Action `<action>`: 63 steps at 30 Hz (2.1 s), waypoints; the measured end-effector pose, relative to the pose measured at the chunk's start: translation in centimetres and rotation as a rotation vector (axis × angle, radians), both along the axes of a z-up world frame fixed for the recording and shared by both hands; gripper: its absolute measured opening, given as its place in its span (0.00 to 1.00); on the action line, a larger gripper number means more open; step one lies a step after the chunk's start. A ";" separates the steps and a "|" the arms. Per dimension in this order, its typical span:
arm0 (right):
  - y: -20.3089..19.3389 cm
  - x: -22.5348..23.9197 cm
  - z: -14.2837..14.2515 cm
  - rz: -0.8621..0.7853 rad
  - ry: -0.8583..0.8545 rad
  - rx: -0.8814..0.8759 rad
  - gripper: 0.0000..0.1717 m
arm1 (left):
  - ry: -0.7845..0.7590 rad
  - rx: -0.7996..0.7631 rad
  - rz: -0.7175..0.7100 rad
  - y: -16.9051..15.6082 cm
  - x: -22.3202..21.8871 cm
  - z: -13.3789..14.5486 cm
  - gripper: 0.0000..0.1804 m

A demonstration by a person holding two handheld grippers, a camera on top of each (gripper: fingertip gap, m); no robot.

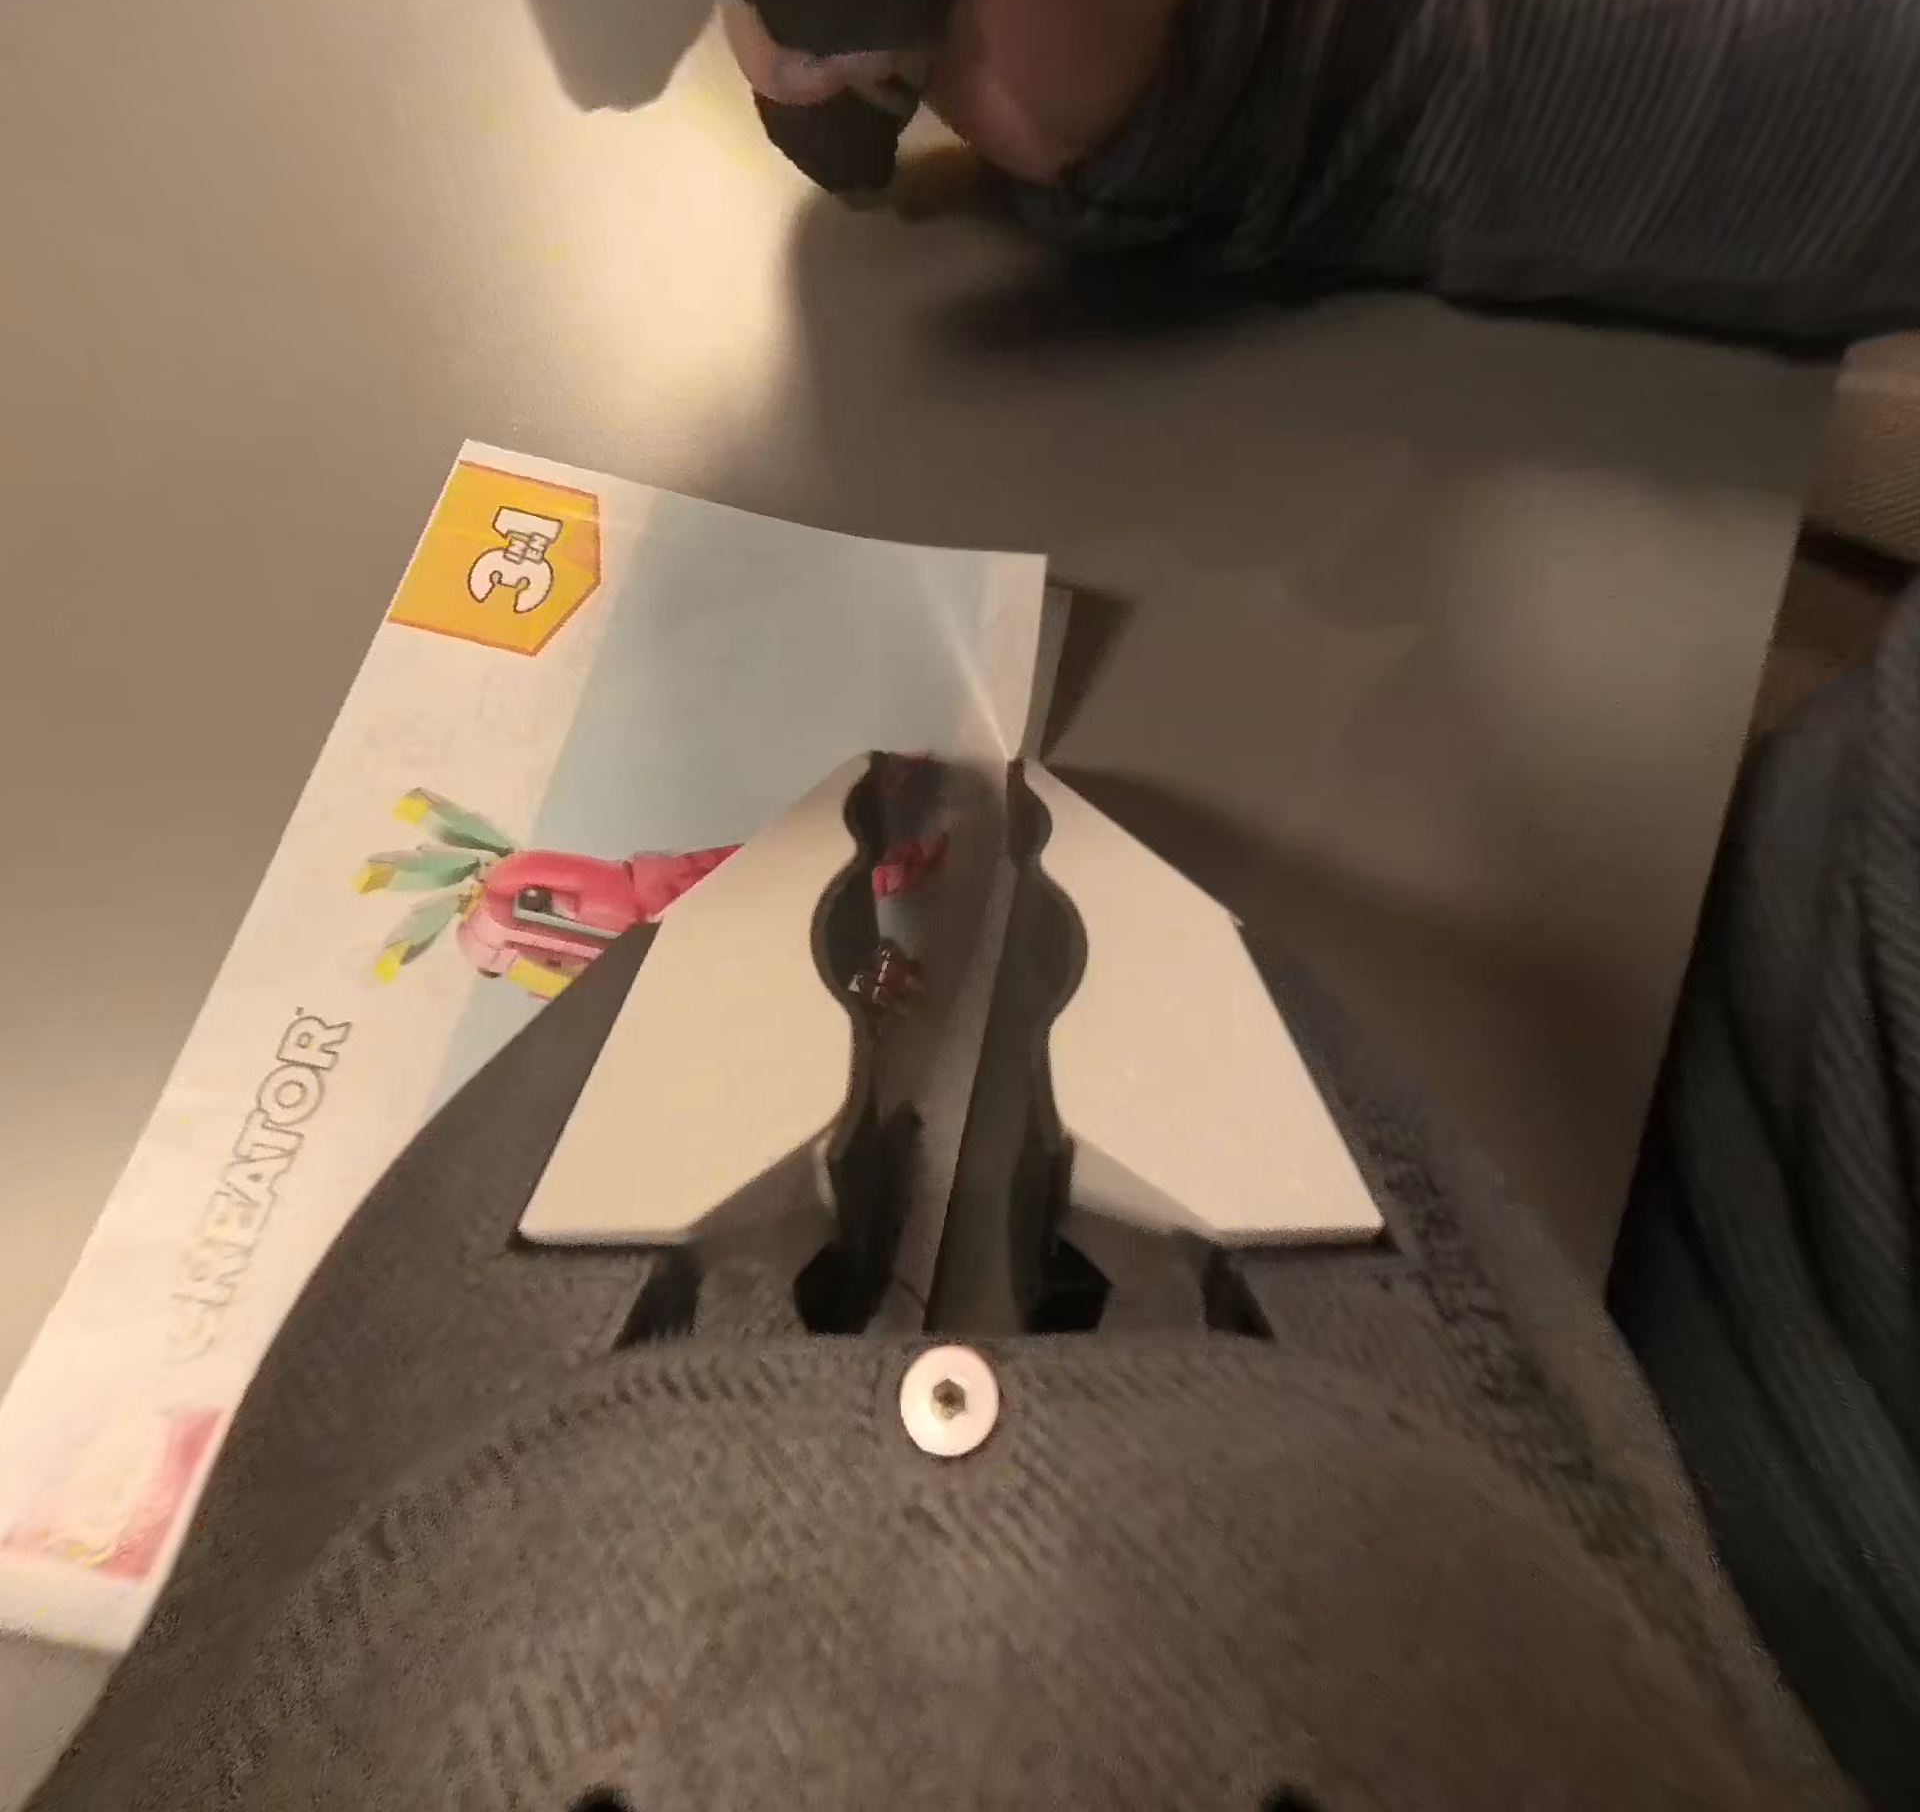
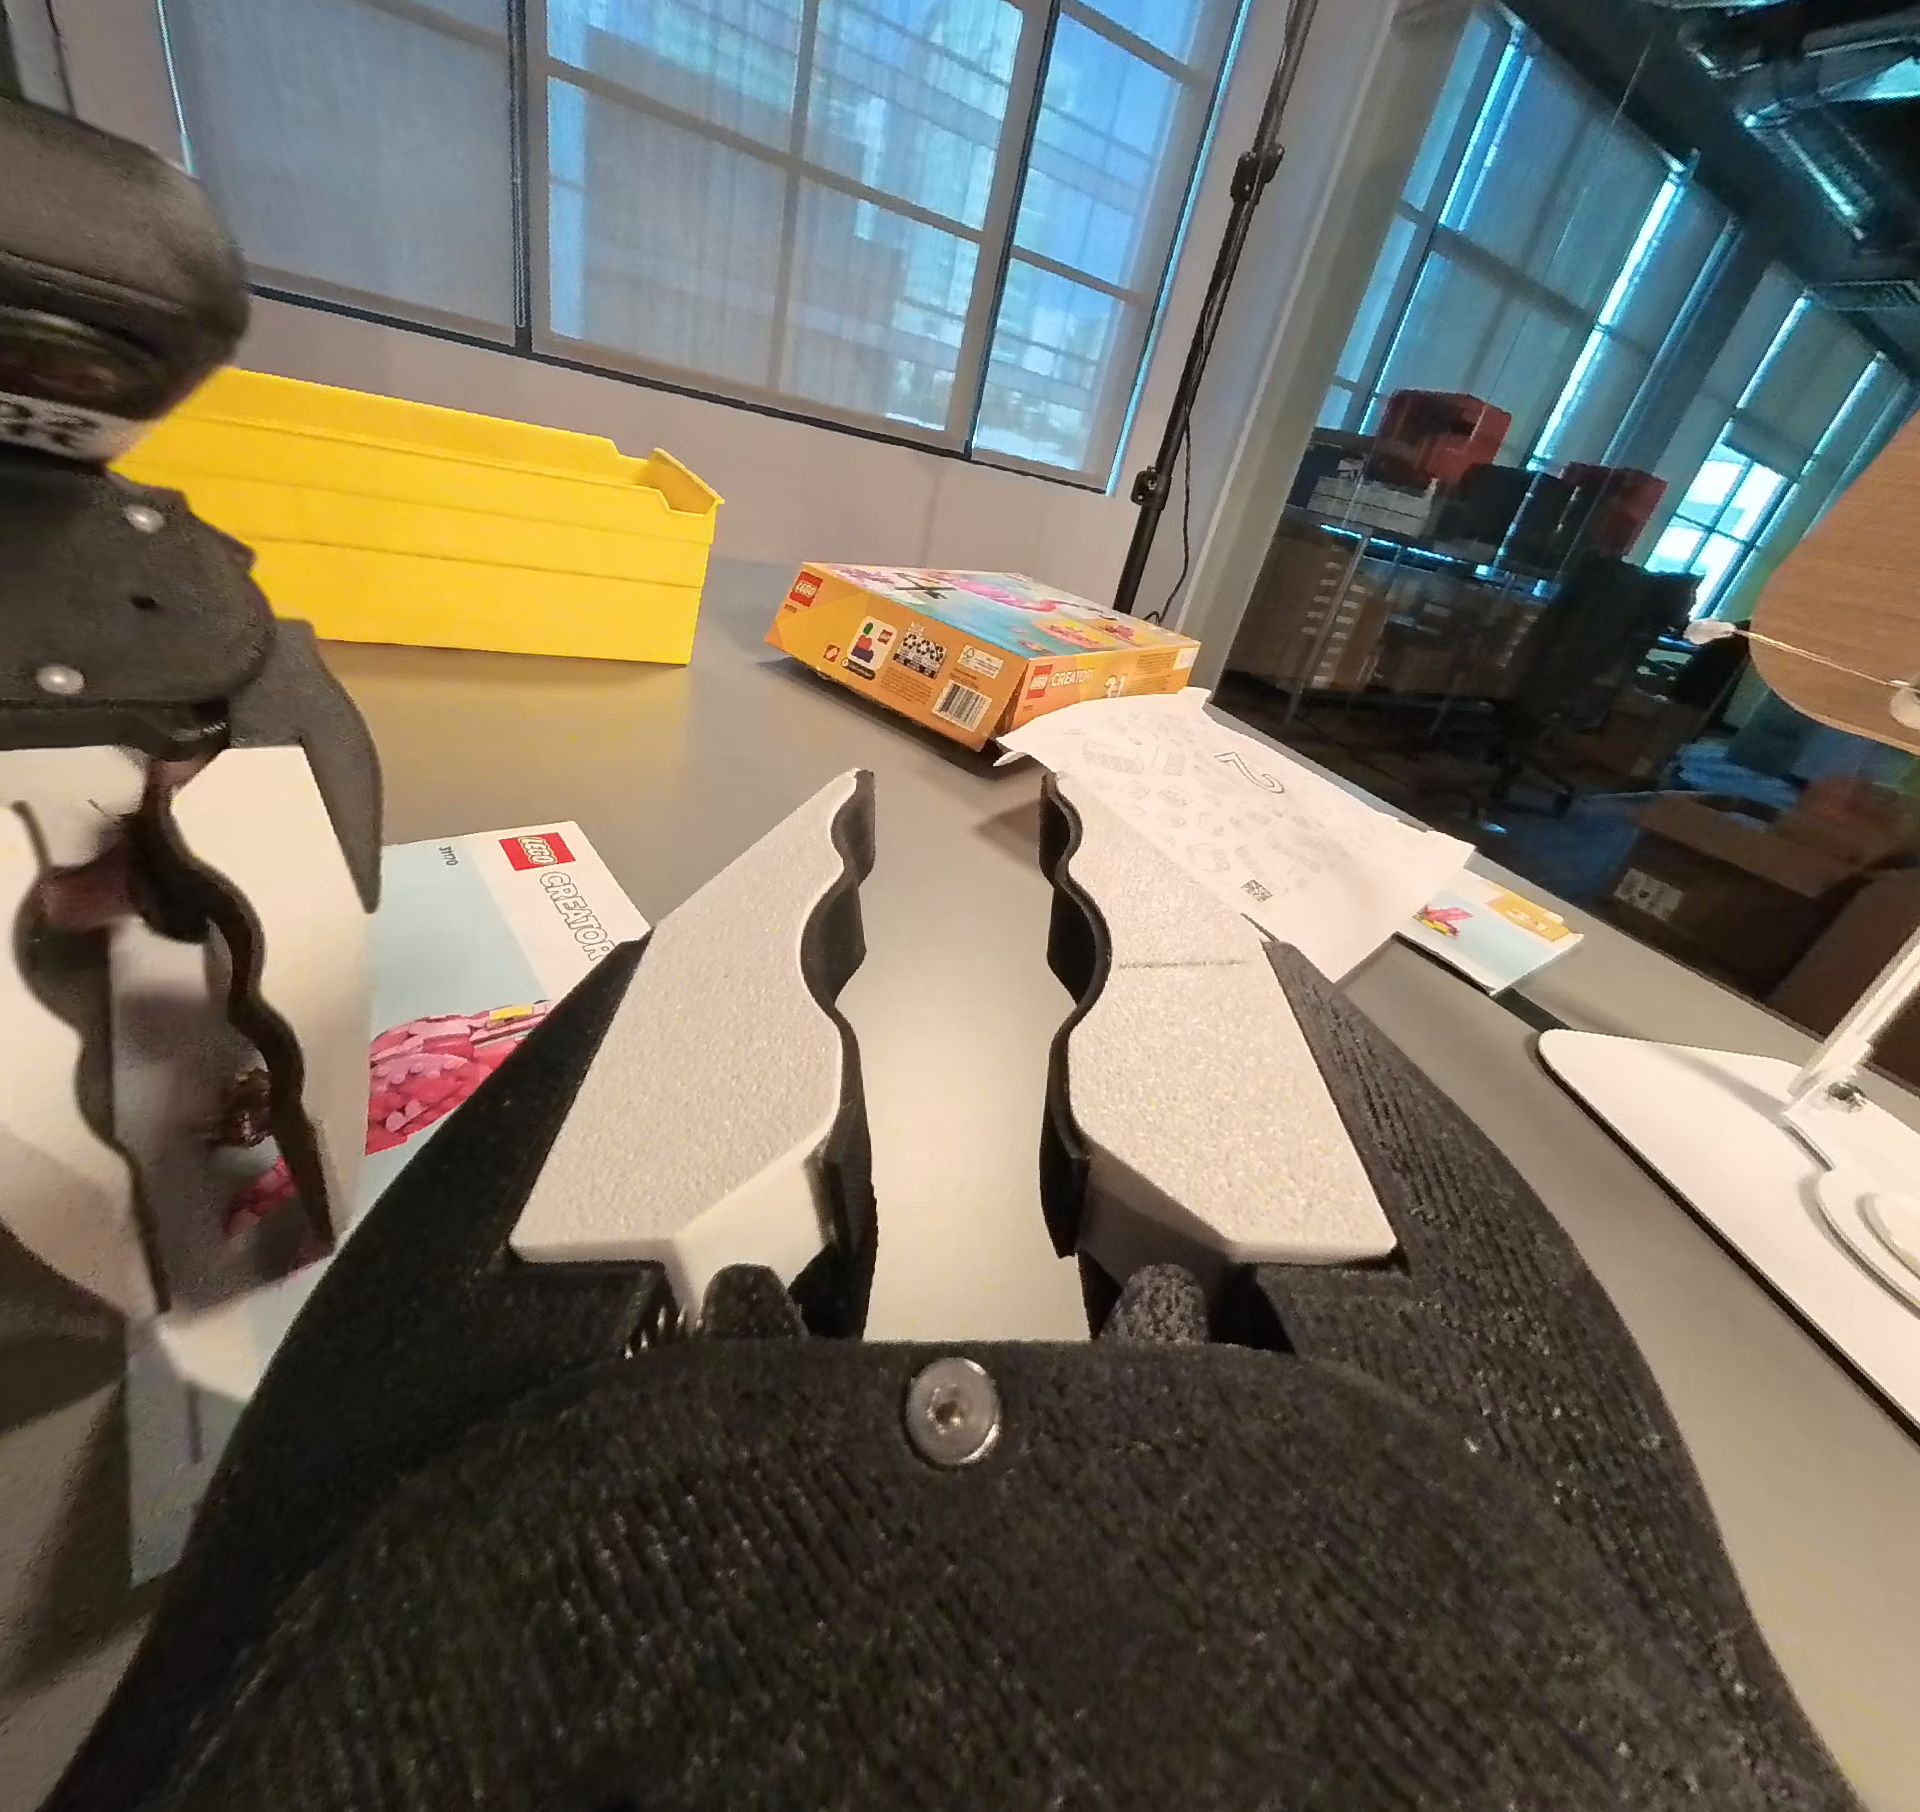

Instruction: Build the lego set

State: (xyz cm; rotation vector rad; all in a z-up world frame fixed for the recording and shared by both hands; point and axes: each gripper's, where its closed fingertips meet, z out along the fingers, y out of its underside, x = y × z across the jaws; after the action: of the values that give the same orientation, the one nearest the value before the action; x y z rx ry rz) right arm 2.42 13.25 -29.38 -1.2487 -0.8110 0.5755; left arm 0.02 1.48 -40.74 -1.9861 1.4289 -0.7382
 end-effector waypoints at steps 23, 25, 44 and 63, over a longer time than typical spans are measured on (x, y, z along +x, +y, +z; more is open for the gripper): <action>0.2 0.3 0.3 0.001 0.035 -0.021 0.17 | 0.090 0.381 -0.053 0.6 3.2 0.4 0.20; 0.2 0.4 0.3 0.001 0.039 -0.023 0.17 | 0.096 0.389 -0.047 0.7 3.1 0.5 0.20; 0.5 0.6 0.3 0.001 0.046 -0.038 0.17 | 0.055 0.505 0.357 3.9 -3.8 5.3 0.00; -5.6 -4.7 -6.4 0.411 -0.412 -0.211 0.03 | -0.247 0.310 0.761 5.1 -11.0 7.6 0.00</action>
State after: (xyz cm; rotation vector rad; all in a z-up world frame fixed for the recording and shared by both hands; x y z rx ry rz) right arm -2.30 7.62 -35.78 -1.4258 -1.4011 0.7589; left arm -11.01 6.62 -33.13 -1.8953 0.5211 -0.3649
